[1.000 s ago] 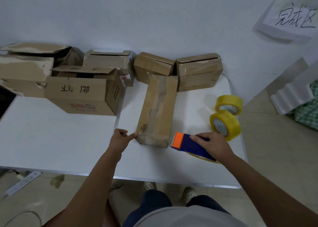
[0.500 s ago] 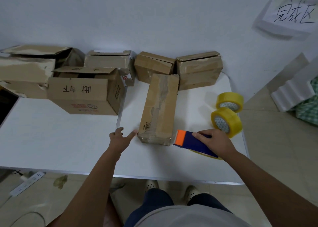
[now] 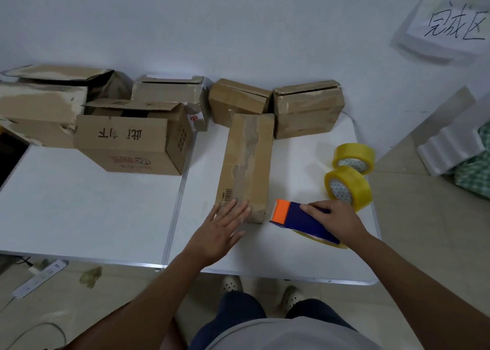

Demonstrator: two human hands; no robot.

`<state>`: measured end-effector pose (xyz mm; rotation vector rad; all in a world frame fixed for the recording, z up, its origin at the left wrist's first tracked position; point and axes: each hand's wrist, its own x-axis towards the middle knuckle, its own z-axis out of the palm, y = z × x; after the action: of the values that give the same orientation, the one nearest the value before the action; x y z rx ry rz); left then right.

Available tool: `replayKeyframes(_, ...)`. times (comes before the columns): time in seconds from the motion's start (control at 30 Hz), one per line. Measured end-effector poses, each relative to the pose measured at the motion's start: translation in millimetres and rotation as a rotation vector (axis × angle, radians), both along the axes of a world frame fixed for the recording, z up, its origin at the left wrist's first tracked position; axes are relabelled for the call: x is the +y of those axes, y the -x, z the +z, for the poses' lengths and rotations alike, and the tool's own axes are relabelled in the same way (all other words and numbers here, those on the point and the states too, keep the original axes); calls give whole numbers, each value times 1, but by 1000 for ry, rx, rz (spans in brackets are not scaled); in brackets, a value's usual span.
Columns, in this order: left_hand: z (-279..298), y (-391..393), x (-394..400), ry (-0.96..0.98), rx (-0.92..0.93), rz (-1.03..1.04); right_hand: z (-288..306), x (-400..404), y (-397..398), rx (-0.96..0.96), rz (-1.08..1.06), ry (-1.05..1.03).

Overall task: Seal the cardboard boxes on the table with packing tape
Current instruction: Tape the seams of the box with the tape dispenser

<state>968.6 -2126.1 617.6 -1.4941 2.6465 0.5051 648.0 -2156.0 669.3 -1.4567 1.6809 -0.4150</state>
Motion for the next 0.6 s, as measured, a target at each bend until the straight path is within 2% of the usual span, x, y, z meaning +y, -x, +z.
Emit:
replayKeyframes(0.2, 17, -16, -16, -54, 60, -22, -3, 6, -9, -26, 7, -6)
replayKeyframes(0.3, 30, 8, -31, 60, 96, 7, -7, 10, -9, -17, -13, 5)
replayKeyframes(0.37, 32, 36, -45, 32, 114, 63, -7, 12, -8, -19, -25, 1)
replayKeyframes(0.47, 18, 58, -59, -67, 61, 107, -6, 14, -5, -27, -17, -12)
replayKeyframes(0.6, 1, 51, -59, -50, -7, 74, -2, 14, 0, -20, 7, -16)
